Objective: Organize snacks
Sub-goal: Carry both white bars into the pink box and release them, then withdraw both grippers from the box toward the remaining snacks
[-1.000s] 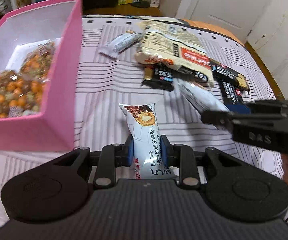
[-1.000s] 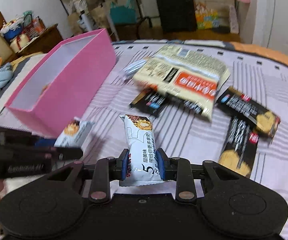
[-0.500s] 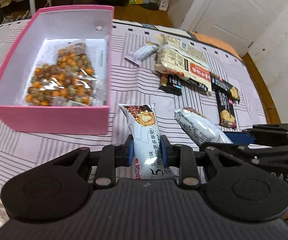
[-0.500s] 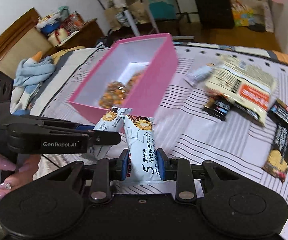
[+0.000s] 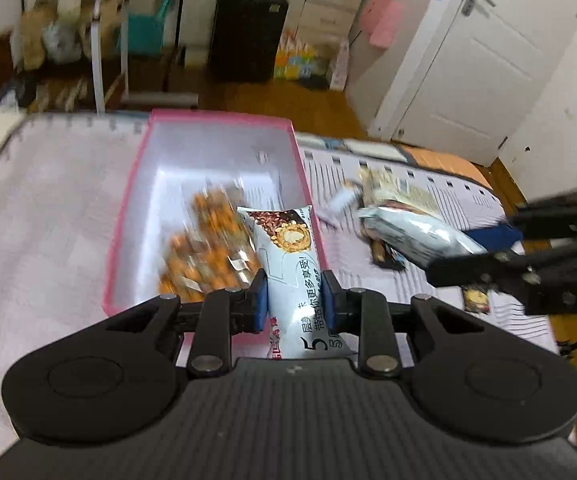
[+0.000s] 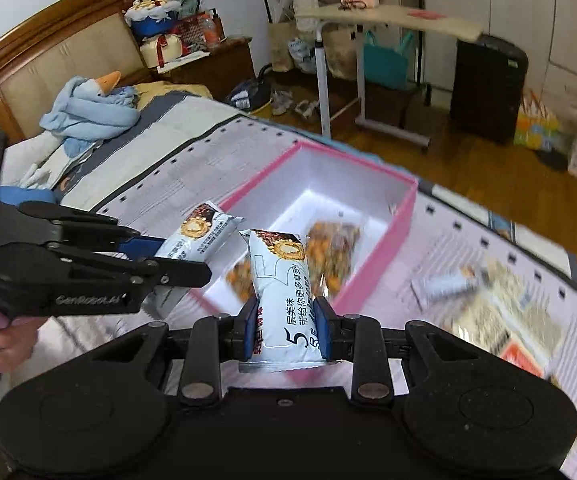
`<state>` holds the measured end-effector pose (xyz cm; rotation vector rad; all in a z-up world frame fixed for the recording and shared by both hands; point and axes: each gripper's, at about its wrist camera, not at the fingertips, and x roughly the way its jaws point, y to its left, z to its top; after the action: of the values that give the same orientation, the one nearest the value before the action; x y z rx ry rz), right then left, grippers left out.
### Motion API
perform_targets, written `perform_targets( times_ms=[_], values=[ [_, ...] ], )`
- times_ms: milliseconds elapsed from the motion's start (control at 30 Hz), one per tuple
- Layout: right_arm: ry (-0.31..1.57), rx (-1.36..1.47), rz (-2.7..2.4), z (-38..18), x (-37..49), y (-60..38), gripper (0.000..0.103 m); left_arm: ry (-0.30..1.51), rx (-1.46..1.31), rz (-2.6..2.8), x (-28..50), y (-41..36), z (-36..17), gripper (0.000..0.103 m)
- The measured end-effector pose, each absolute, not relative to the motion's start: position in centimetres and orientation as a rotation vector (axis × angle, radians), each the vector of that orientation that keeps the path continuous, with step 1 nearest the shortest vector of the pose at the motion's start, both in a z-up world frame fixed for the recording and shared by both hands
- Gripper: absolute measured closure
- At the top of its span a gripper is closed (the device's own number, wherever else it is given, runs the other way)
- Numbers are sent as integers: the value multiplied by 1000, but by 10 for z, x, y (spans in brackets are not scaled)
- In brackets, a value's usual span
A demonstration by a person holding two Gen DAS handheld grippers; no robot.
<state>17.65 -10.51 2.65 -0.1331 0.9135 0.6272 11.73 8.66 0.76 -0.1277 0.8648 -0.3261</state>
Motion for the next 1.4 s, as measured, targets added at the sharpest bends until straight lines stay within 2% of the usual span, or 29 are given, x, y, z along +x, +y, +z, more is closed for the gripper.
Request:
perform_targets(
  times_ms=[167,367,600,867,900,1067,1200,1400],
  values=[
    [866,-250,579,-8,214,-72,69,850,-91,-293,158,94,1,77],
    [833,-449,489,-51,262,-34,70,831,-70,-222,222,104,-45,77],
    [929,-517,363,-87,313,-17,70,945,-103,-194,291,115,-93,77],
    [974,-547,331,-98,327,0,70,1012,-66,-175,324,109,-114,77],
    [969,-545,330,-99,327,0,69,1015,-66,-171,327,108,-116,77],
    [907,-430,398,-77,313,-12,50,1057,-47,-153,332,109,-122,67],
    [838,-255,439,-49,281,-47,49,1037,-89,-184,317,113,-106,57],
    [679,-29,406,-10,208,-110,46,944,-34,-252,275,114,-64,57]
  ],
)
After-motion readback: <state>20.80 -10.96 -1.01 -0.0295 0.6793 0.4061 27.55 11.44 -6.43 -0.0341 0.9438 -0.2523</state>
